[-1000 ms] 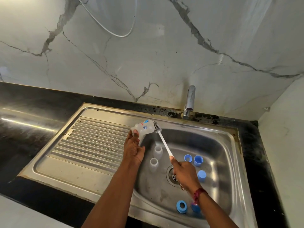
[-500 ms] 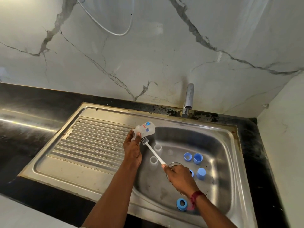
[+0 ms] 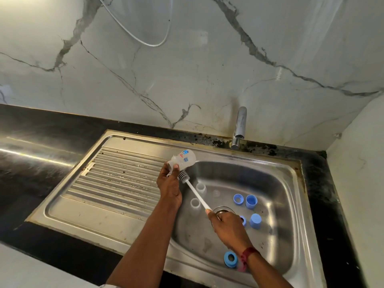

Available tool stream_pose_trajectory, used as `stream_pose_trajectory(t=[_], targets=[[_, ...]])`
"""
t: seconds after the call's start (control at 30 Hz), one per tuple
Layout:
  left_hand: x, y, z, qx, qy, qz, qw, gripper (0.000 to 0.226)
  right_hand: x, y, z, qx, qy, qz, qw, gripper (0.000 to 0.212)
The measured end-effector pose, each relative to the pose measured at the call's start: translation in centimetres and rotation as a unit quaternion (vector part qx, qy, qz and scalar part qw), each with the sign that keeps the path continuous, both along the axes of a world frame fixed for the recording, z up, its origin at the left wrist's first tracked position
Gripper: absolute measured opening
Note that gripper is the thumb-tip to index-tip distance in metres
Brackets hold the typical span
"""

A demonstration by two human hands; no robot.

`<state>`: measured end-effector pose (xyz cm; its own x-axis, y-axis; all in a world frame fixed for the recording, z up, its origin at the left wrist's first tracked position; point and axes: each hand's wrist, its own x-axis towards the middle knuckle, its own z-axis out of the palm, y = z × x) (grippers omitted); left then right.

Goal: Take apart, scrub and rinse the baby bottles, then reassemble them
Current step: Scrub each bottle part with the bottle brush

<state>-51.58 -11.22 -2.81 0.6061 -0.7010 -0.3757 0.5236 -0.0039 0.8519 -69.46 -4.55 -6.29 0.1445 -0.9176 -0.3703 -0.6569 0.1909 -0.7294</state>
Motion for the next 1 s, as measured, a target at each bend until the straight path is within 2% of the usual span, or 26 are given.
stream_pose_trajectory(t=[0.2, 0.37, 0.5, 0.67, 0.83, 1.0], targets=[[0.5, 0.0, 0.0, 0.040, -0.007, 0.020, 0.999, 0.029, -1.9, -0.7, 0.9, -0.032, -0.014, -0.057, 0.998, 0.062], [-0.5, -0.2, 0.0, 0.083, 0.017, 0.054, 0.995, 0.021, -1.1, -0.6, 0.9, -0.077, 0.017, -0.068, 0.995, 0.062], [-0.5, -0.5, 0.0, 0.107, 0.046, 0.080, 0.990, 0.033, -0.7, 0.7, 0.2, -0.137, 0.039, -0.055, 0.988, 0.064], [-2.0, -0.5, 0.5, 0.106, 0.097, 0.077, 0.987, 0.032, 0.2, 1.4, 0.3, -0.197, 0.080, -0.003, 0.977, 0.063], [-1.5, -0.2, 0.3, 0.115, -0.017, 0.054, 0.992, 0.021, -1.6, -0.4, 1.1, -0.147, 0.067, -0.081, 0.983, 0.067], [-1.2, 0.0, -0.7, 0.114, -0.142, 0.025, 0.983, 0.013, -1.3, -0.2, 2.0, -0.181, 0.099, -0.013, 0.978, 0.058]])
